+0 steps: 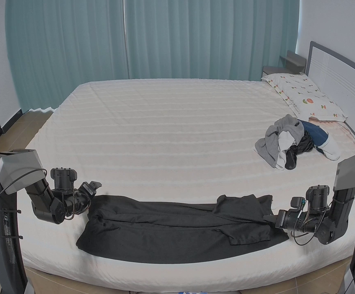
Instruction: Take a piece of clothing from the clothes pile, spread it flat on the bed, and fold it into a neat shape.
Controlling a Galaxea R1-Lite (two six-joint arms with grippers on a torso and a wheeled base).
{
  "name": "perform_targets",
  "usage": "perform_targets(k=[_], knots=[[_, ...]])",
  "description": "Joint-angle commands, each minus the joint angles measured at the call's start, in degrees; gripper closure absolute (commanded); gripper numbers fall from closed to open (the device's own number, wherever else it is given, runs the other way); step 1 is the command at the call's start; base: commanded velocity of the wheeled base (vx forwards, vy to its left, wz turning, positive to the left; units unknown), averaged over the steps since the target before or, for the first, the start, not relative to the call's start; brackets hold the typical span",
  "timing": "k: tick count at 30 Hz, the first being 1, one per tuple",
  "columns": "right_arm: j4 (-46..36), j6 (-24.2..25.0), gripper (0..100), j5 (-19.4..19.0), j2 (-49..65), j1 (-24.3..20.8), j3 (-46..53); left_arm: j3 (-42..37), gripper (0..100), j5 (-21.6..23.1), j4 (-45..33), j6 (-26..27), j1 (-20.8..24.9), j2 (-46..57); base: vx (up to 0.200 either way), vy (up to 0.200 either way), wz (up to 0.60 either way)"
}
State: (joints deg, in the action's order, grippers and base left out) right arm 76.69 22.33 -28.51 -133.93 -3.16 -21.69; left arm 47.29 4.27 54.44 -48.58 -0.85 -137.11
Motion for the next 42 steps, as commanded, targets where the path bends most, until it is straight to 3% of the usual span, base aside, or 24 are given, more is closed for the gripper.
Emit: perform_targets(k=[1,4,5,14,18,21,24,29,33,38,40,41,42], knots=[[-0.23,-0.18,100,0.04,-1.34,-0.09,0.24,0.00,0,-0.05,0.05,-0.02,-0.03,-0.09,0.000,0.000,0.00],[-0.23,-0.18,100,0.39,-1.43,-0.27,0.07,0.00,0,-0.05,0.05,-0.02,-0.03,-0.09,0.000,0.000,0.00],[0.04,-0.18,0,0.39,-1.16,-0.27,-0.02,0.00,0,-0.05,0.05,-0.02,-0.03,-0.09,0.000,0.000,0.00],[0.21,2.28,0,1.00,1.74,-0.45,-0.90,0.00,0,-0.05,0.05,-0.02,-0.03,-0.09,0.000,0.000,0.00],[0.21,3.77,0,5.75,2.88,-2.12,-1.60,0.09,0,0.04,0.05,-0.11,-0.20,0.00,0.000,0.000,0.00],[-0.67,8.25,0,10.94,7.01,-3.87,-2.13,0.17,0,0.04,0.05,-1.34,-0.64,0.35,0.000,0.000,0.00],[-2.07,11.50,0,12.25,9.82,-5.02,-3.19,-0.27,0,-0.14,0.14,-2.13,-0.99,1.05,0.000,0.000,0.00],[-12.62,11.94,0,14.10,10.44,-6.69,-10.57,-2.46,0,0.04,0.14,-2.31,-2.13,6.77,0.000,0.000,0.00],[-19.30,13.44,0,21.22,13.08,-7.65,-13.38,-5.19,0,0.13,-0.21,-1.96,-1.96,11.95,0.000,0.000,0.00],[-22.02,20.56,0,25.00,15.10,-11.96,-11.54,-4.66,0,0.13,-2.24,-1.69,-0.11,11.95,0.000,0.000,0.00],[-22.02,20.56,0,25.00,15.10,-11.96,-11.54,-4.66,0,0.13,-2.24,-1.69,-0.11,11.95,0.000,0.000,0.00],[-23.08,26.09,0,25.61,15.01,-14.42,-11.18,-5.63,0,0.13,-5.75,-1.43,0.68,11.95,0.000,0.000,0.00],[-23.52,28.03,0,25.61,14.75,-15.12,-11.10,-6.07,0,0.13,-6.72,-1.43,0.85,11.86,0.000,0.000,0.00]])
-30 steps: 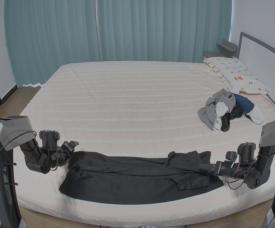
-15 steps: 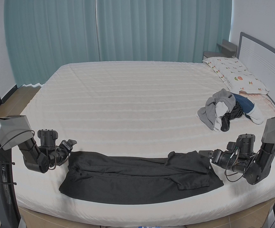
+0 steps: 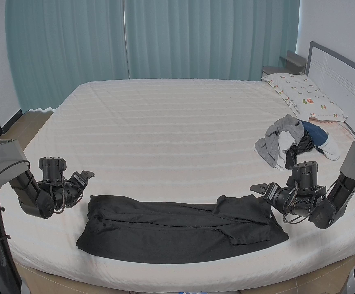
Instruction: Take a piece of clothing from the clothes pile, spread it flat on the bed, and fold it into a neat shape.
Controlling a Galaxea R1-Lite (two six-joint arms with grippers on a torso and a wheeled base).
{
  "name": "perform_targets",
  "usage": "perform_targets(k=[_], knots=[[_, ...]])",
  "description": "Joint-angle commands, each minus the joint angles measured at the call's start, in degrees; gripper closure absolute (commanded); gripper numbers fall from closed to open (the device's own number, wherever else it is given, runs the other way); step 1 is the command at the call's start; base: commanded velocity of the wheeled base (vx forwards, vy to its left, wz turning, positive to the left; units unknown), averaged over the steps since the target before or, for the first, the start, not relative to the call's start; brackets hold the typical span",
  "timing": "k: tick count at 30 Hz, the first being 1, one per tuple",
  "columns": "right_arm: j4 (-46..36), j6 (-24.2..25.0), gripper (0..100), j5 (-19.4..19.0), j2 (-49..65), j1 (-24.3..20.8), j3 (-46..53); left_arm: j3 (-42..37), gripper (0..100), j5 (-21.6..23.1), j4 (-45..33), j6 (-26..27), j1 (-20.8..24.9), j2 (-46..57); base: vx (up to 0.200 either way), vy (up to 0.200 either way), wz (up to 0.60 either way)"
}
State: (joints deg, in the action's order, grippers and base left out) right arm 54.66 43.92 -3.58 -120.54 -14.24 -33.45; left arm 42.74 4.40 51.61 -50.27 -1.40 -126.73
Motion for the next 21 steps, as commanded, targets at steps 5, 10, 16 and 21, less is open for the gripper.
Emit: perform_targets(k=[5,10,16,21], knots=[[-1.84,11.36,0,0.60,1.19,-4.75,2.43,-5.04,0,-0.01,-4.15,0.26,1.75,-0.36,0.000,0.000,0.00],[-0.96,11.45,0,0.51,0.48,-4.57,5.33,-6.00,0,-0.45,-3.80,1.85,2.81,-3.17,0.000,0.000,0.00],[-0.61,11.45,0,0.60,0.31,-4.66,5.85,-6.53,0,-0.18,-3.71,2.64,2.98,-3.08,0.000,0.000,0.00],[-0.61,11.27,0,0.60,0.31,-4.83,6.47,-6.53,0,-0.09,-2.66,2.46,3.16,-3.17,0.000,0.000,0.00]])
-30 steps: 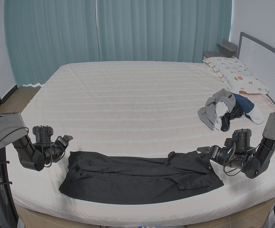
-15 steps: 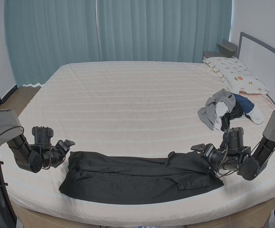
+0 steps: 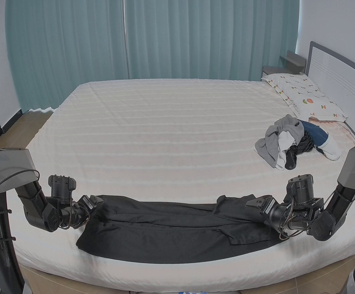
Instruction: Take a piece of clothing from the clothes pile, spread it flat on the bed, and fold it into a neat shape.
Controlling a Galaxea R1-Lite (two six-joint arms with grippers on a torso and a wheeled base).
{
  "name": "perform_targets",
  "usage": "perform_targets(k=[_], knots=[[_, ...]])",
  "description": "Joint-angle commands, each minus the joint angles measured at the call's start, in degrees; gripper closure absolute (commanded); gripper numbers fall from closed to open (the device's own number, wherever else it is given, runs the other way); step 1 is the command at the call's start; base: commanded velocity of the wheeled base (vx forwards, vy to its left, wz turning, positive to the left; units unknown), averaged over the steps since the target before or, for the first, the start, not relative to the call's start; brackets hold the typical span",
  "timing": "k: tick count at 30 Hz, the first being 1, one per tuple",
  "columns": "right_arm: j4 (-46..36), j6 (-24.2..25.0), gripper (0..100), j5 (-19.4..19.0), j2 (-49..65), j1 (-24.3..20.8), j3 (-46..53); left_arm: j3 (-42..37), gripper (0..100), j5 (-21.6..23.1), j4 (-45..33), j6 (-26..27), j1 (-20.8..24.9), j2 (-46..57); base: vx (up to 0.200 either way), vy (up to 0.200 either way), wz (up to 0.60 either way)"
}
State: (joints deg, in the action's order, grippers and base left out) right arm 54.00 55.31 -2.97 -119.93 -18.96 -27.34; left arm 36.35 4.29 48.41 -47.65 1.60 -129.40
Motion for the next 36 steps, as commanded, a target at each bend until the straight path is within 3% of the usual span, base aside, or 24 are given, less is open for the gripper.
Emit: perform_targets(k=[1,2,21,29,36], knots=[[0.05,-0.20,0,-0.01,-0.39,-0.12,0.45,-0.41,0,0.02,1.07,-0.16,0.16,-0.67,0.000,0.000,0.00],[0.05,-0.29,0,-0.01,-0.48,-0.12,0.45,-0.32,100,-0.07,1.34,-0.16,0.16,-0.85,0.000,0.000,0.00],[0.05,-0.20,0,-0.01,-1.09,-1.26,0.62,-2.60,100,-2.62,1.34,-0.25,-0.45,2.40,0.000,0.000,0.00],[-0.04,-0.11,0,0.07,-1.27,-1.87,0.62,-3.83,100,-5.87,1.34,0.19,-0.54,5.30,0.000,0.000,0.00],[0.05,0.15,0,2.27,-3.82,-3.19,-0.34,-4.71,100,-5.96,1.34,3.97,-2.12,6.27,0.000,0.000,0.00]])
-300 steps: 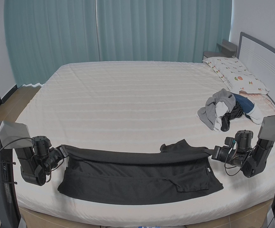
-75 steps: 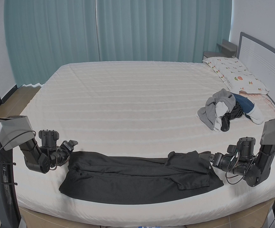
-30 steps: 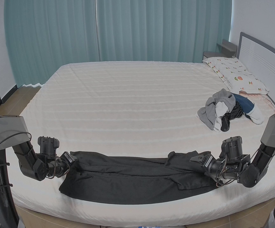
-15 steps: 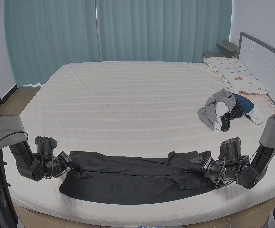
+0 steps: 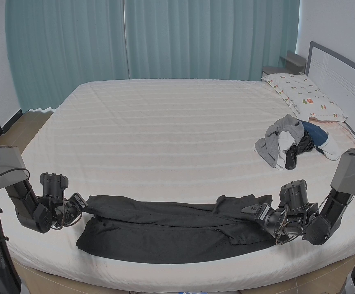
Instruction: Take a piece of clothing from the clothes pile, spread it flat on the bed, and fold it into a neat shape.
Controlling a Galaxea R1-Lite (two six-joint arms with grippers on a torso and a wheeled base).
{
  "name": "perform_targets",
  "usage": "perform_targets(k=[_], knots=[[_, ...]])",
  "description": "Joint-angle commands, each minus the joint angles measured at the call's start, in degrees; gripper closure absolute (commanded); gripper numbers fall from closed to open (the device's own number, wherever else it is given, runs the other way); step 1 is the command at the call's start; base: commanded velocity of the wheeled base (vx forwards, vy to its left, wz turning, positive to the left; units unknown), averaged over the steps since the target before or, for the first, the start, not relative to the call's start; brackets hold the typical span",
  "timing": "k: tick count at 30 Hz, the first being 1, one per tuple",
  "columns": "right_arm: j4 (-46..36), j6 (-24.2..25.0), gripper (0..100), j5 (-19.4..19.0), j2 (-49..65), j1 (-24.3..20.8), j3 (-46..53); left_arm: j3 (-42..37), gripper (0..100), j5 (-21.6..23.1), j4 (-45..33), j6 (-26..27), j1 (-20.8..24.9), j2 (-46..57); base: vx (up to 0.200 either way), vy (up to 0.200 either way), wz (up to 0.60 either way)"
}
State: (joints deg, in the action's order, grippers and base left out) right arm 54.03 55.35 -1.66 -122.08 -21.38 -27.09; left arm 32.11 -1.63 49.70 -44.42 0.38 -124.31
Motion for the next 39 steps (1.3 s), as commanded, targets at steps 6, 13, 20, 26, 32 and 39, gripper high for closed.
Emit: perform_targets(k=[6,13,20,26,32,39], knots=[[-0.33,0.55,0,2.10,-2.29,-1.21,-1.65,-1.00,100,0.40,0.22,1.00,-0.99,1.17,0.000,0.000,0.00],[-0.94,2.75,0,2.27,-3.43,-1.38,-4.03,-0.47,100,0.58,0.22,0.74,-1.08,0.82,0.000,0.000,0.00],[-1.03,3.45,0,3.86,-4.49,-1.29,-4.99,-0.38,100,0.67,0.31,0.65,-0.99,0.73,0.000,0.000,0.00],[-3.23,3.63,0,4.73,-5.54,-1.29,-6.66,-0.21,100,1.02,0.31,0.39,-0.99,0.91,0.000,0.000,0.00],[-8.06,6.88,100,5.88,-5.54,-1.12,-10.18,-0.21,100,1.02,0.40,0.39,-0.99,0.91,0.000,0.000,0.00],[-10.26,6.79,100,5.88,-5.10,-1.29,-10.09,-0.12,100,0.93,1.80,0.30,-1.08,0.73,0.000,0.000,0.00]])
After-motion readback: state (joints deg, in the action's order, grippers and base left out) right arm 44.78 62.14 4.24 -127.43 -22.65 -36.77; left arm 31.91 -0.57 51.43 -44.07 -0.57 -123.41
